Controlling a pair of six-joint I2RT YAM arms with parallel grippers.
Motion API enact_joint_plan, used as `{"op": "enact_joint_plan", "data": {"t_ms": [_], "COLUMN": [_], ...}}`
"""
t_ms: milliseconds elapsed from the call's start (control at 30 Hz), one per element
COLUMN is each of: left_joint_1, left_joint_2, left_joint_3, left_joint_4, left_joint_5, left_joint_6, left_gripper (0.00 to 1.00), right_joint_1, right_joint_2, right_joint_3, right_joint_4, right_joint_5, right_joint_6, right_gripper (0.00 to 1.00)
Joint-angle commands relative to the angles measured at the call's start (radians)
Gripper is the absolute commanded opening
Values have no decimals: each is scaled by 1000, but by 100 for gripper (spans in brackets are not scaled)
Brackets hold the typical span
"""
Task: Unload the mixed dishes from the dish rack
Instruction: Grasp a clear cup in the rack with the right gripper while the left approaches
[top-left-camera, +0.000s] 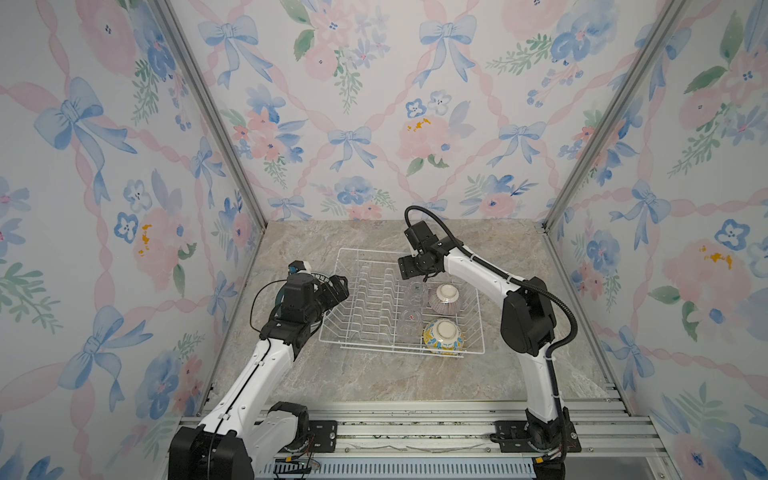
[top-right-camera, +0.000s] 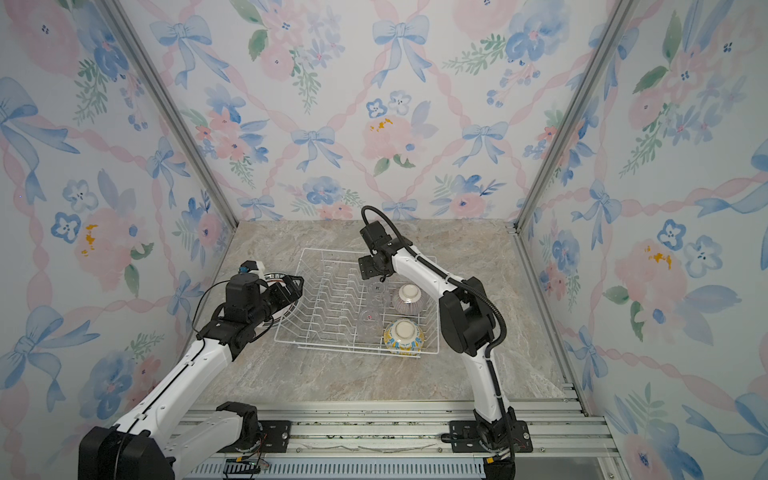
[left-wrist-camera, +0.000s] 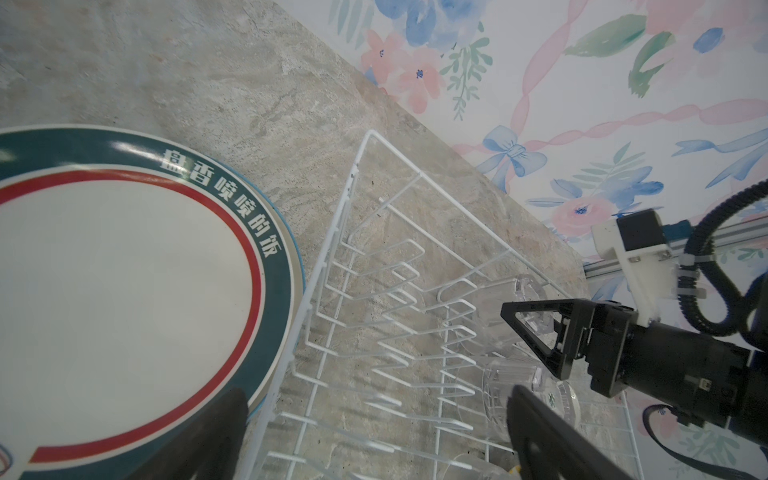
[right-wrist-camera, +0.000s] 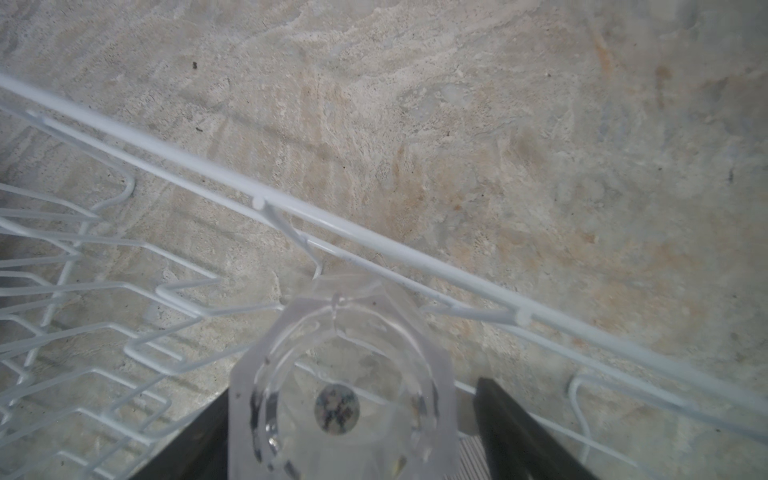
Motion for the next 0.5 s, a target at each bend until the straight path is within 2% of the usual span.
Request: {"op": "enact_joint_plan", "data": {"t_ms": [0, 200, 300, 467], "left_joint_1": [-14, -26, -33, -41], "left_joint_2": [10, 7, 6, 5], "left_joint_3": [25, 17, 12, 5], "left_joint_4": [22, 22, 26, 33], "left_joint_5": [-19, -33, -38, -43], "left_joint_6": [2, -1, -5, -6], "left_gripper": [98, 98, 98, 98], "right_joint_1": [12, 15, 18, 20], "right_joint_2": [32, 69, 80, 83], "right_joint_3": [49, 91, 104, 111], "right_joint_4": [-45, -64, -69, -69], "right_joint_5": [22, 23, 23, 23], "right_joint_6": [-14, -16, -18, -20], "right_gripper": [86, 84, 76, 68]}}
